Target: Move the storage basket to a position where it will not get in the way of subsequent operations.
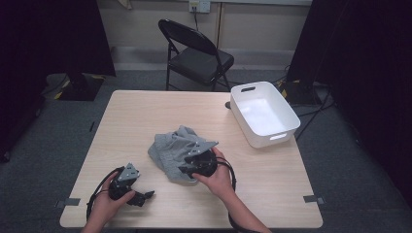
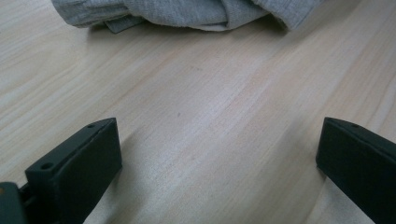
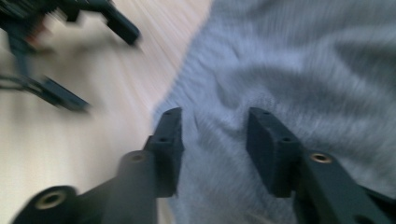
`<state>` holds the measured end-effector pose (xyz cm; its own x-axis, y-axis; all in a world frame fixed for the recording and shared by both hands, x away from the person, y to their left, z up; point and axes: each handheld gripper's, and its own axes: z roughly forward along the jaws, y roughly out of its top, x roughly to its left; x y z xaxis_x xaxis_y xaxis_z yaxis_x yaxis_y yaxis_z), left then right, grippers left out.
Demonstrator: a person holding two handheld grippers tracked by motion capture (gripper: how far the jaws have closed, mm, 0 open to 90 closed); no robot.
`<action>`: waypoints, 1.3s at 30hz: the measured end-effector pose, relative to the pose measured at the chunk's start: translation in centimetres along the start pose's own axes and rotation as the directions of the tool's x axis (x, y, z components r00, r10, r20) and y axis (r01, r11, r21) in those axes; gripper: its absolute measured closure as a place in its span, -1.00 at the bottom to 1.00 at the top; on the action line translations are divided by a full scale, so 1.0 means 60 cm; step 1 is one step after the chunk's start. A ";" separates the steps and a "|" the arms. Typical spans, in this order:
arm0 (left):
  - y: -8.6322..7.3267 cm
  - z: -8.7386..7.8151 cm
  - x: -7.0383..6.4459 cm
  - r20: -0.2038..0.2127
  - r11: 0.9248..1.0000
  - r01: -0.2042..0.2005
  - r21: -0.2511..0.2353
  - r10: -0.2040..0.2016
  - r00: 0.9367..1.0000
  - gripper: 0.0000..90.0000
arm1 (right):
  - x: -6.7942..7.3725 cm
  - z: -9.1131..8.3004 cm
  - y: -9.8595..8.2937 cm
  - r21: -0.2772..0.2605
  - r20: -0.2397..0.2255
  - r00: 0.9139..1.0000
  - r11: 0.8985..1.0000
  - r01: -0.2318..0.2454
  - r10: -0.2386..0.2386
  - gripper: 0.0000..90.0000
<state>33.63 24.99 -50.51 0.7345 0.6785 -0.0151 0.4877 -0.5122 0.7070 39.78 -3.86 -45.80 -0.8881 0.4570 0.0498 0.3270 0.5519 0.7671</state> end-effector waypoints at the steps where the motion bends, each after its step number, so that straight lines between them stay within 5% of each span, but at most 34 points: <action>1: 0.000 0.000 0.000 0.000 1.000 0.000 0.000 0.000 1.000 -1.00 | -0.001 0.009 -0.006 0.010 0.013 1.000 1.000 -0.006 0.006 0.19; 5: 0.000 0.000 0.000 -0.001 1.000 -0.002 0.000 0.002 1.000 -1.00 | -0.006 0.027 -0.022 0.027 0.035 0.999 0.999 -0.043 0.042 0.26; 9: 0.000 0.000 0.000 -0.001 1.000 -0.002 0.000 0.002 1.000 -1.00 | -0.006 0.032 -0.029 0.047 0.028 0.999 0.998 -0.034 0.033 0.75; 14: 0.000 0.000 0.000 -0.001 1.000 -0.002 0.000 0.002 1.000 -1.00 | -0.004 0.029 -0.025 0.058 0.034 0.998 0.997 -0.051 0.050 0.95; 20: 0.000 0.000 0.000 -0.001 1.000 -0.002 0.000 0.002 1.000 -1.00 | -0.013 -0.013 -0.008 -0.040 -0.021 0.992 0.992 -0.122 0.121 0.96; 26: 0.000 0.000 0.000 -0.001 1.000 -0.002 0.000 0.002 1.000 -1.00 | -0.043 -0.071 0.008 -0.154 -0.018 0.980 0.967 -0.201 0.201 0.96; 28: 0.000 0.000 0.000 -0.001 1.000 -0.002 0.000 0.002 1.000 -1.00 | -0.065 -0.094 0.006 -0.197 -0.011 0.966 0.947 -0.255 0.258 0.96; 33: 0.001 0.000 0.000 -0.004 1.000 0.001 0.001 -0.001 1.000 -1.00 | -0.107 -0.113 -0.016 -0.230 0.045 0.936 0.915 -0.330 0.349 0.96; 36: 0.005 0.001 -0.001 -0.010 1.000 0.012 0.020 -0.011 1.000 -1.00 | -0.126 -0.112 -0.034 -0.215 0.087 0.925 0.913 -0.346 0.370 0.96; 39: 0.011 0.001 -0.002 -0.017 0.999 0.021 0.041 -0.020 1.000 -1.00 | -0.141 -0.109 -0.055 -0.219 0.100 0.908 0.899 -0.379 0.407 0.96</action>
<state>33.91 24.55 -50.11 0.7165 0.6973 -0.0174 0.5216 -0.5191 0.6771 44.13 -14.11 -44.54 -0.6408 0.7093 0.2937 0.5601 0.1702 0.8108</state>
